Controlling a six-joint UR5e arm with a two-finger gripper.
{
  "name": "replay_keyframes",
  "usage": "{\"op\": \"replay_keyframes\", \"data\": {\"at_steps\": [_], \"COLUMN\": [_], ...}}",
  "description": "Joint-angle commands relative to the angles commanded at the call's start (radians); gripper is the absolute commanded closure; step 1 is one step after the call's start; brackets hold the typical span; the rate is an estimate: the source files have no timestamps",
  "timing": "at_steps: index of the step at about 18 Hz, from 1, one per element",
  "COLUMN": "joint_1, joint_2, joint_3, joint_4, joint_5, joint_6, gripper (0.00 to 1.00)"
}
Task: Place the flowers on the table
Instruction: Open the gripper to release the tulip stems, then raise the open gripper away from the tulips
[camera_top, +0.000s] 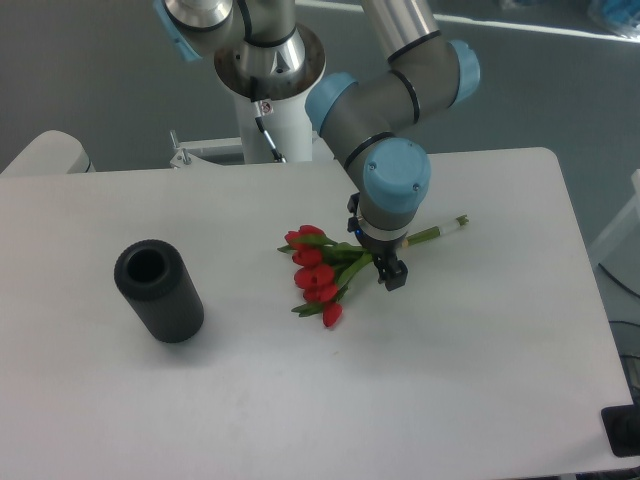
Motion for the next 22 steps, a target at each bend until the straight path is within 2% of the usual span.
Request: {"op": "replay_keyframes", "data": {"at_steps": [3, 6, 8, 16, 19, 22], "joint_1": [-0.002, -0.012, -0.017, -0.029, -0.057, -0.075], "joint_2": [-0.023, -0.075, -0.097, -0.179, -0.227, -0.261], "joint_3": [0.051, 0.13, 0.161, 0.247, 0.311, 0.351], "joint_4": [0.0, -0.005, -0.006, -0.006, -0.008, -0.008], "joint_5": [0.0, -0.003, -0.003, -0.032, -0.028, -0.022], "joint_6": [0.081, 0.065, 0.051, -0.121, -0.239, -0.268], "gripper": [0.0, 0.0, 0.0, 0.0, 0.0, 0.0]}}
